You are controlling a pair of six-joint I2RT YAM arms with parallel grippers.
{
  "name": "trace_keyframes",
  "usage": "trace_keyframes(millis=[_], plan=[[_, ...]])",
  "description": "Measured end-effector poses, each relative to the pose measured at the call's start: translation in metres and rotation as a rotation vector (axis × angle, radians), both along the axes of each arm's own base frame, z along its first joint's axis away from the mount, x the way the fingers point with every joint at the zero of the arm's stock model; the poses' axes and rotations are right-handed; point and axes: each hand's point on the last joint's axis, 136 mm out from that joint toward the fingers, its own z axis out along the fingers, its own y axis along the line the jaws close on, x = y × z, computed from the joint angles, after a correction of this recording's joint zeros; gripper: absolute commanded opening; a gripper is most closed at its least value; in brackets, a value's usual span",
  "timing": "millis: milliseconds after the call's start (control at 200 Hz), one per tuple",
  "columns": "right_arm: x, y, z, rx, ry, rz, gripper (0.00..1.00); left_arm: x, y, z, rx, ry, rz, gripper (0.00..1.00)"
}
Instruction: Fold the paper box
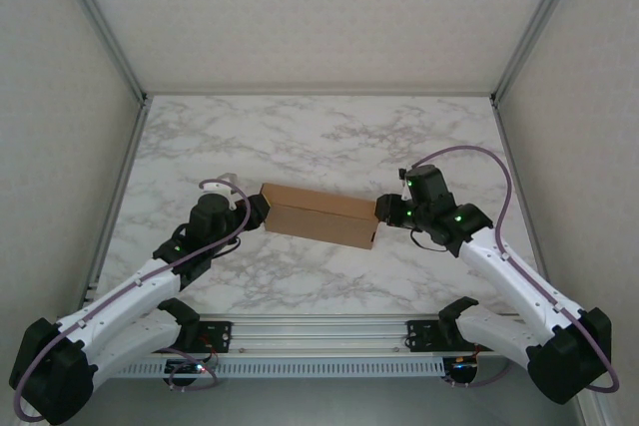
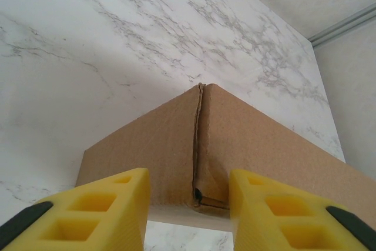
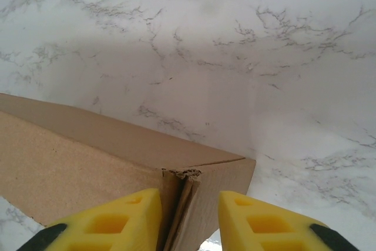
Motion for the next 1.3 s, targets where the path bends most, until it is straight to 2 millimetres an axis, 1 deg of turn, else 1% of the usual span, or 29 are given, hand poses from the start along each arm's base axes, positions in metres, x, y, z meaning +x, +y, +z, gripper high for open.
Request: trace_keyframes(millis=[130, 376, 431, 471, 541, 616, 791, 946, 1076, 1157, 1242, 1297], plan=[[0.000, 0.000, 0.000, -0.009, -0.007, 0.000, 0.29, 0.000, 0.001, 0.000, 0.001, 0.000, 0.002, 0.38], [0.006, 0.005, 0.000, 0.001, -0.032, 0.008, 0.28, 0.003, 0.001, 0.001, -0.011, -0.002, 0.017, 0.30], [0.006, 0.005, 0.002, 0.014, -0.051, 0.013, 0.26, 0.003, 0.002, 0.001, -0.014, -0.001, 0.022, 0.29], [0.004, 0.006, 0.003, 0.020, -0.064, 0.019, 0.26, 0.002, 0.002, 0.002, -0.018, 0.000, 0.025, 0.26], [-0.002, 0.008, 0.005, 0.019, -0.093, 0.048, 0.26, -0.001, 0.004, 0.002, -0.030, 0.004, 0.033, 0.20], [-0.010, 0.011, 0.007, 0.009, -0.121, 0.089, 0.25, -0.008, 0.009, 0.002, -0.053, 0.001, 0.047, 0.17], [-0.031, 0.018, 0.009, -0.003, -0.172, 0.178, 0.22, -0.023, 0.016, 0.000, -0.103, 0.015, 0.064, 0.15], [-0.042, 0.024, 0.009, -0.044, -0.198, 0.220, 0.21, -0.035, 0.015, -0.002, -0.140, 0.038, 0.082, 0.12], [-0.054, 0.028, 0.008, -0.081, -0.219, 0.249, 0.21, -0.040, 0.015, -0.005, -0.140, 0.052, 0.112, 0.12], [-0.063, 0.031, 0.006, -0.103, -0.229, 0.270, 0.22, -0.043, 0.015, -0.008, -0.130, 0.057, 0.132, 0.11], [-0.071, 0.035, 0.003, -0.123, -0.229, 0.292, 0.22, -0.045, 0.017, -0.013, -0.112, 0.070, 0.149, 0.11], [-0.078, 0.039, -0.004, -0.139, -0.210, 0.310, 0.22, -0.050, 0.019, -0.023, -0.082, 0.106, 0.147, 0.12]])
